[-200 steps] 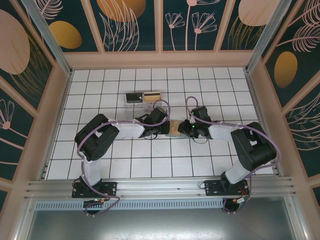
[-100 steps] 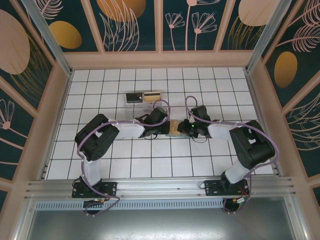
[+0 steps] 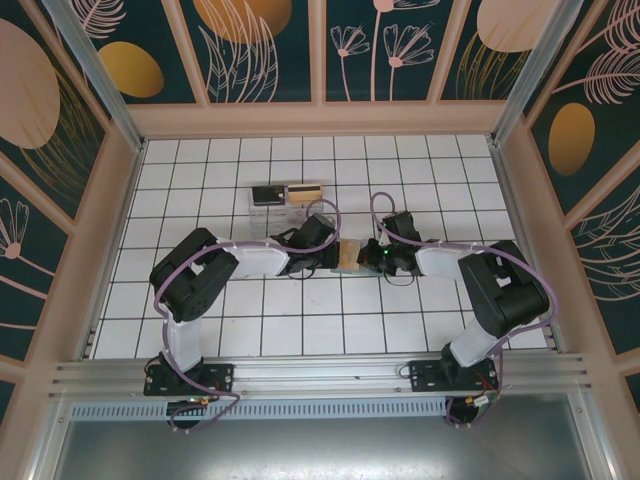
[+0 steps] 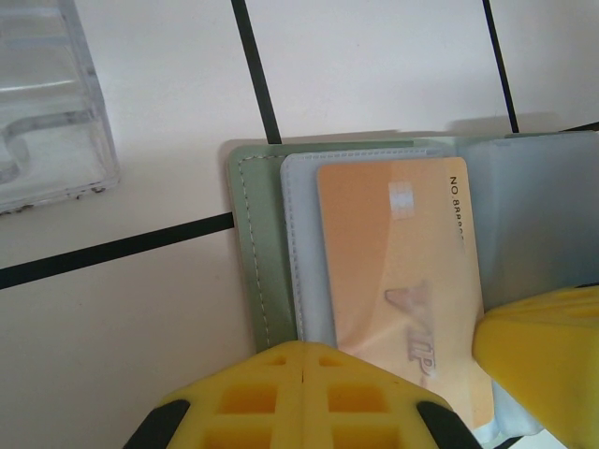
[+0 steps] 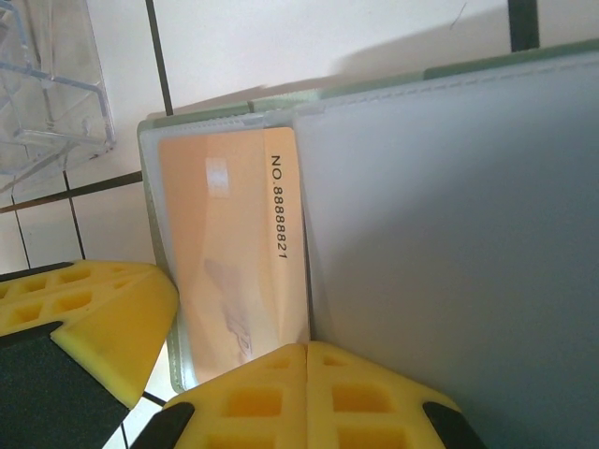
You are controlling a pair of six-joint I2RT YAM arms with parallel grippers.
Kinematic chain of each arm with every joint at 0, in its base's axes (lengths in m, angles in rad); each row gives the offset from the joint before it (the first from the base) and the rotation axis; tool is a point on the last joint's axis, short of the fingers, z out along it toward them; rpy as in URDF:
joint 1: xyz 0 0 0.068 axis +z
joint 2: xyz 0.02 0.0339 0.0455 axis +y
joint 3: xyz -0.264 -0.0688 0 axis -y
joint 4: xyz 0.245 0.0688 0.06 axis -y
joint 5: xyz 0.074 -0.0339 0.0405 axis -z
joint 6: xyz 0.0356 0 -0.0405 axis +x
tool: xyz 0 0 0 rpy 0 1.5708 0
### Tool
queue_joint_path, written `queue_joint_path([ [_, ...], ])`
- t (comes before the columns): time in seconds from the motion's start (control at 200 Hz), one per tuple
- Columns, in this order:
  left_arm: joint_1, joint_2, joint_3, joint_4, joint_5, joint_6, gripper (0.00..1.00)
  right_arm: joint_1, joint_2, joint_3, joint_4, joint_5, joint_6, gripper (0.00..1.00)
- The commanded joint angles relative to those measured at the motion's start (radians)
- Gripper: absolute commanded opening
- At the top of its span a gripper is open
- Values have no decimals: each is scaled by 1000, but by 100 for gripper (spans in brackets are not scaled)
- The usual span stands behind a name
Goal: Take the credit cards out of the card holder
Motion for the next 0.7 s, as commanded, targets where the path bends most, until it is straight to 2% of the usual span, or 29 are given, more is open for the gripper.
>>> queue_joint_path([
  [0.0,-2,38,-4,-100,-31,0,0,-24,-8,-39,-5,9,-10,0],
  [0.465,-1,27,1,-107,-33,2,0,-70,-75,-100,18,-37,-19,1],
  [0.505,-2,23,4,-111,-34,3,5,-71,-75,-101,23,-43,-20,1],
  [0.55,-2,17,9,-117,-39,3,20,-71,-71,-99,27,-46,-19,1],
  [0.641,-3,-5,16,-122,-42,6,28,-73,-68,-100,43,-58,-20,2],
  [0.696,-3,-21,18,-122,-43,9,29,-72,-71,-105,60,-75,-19,3],
])
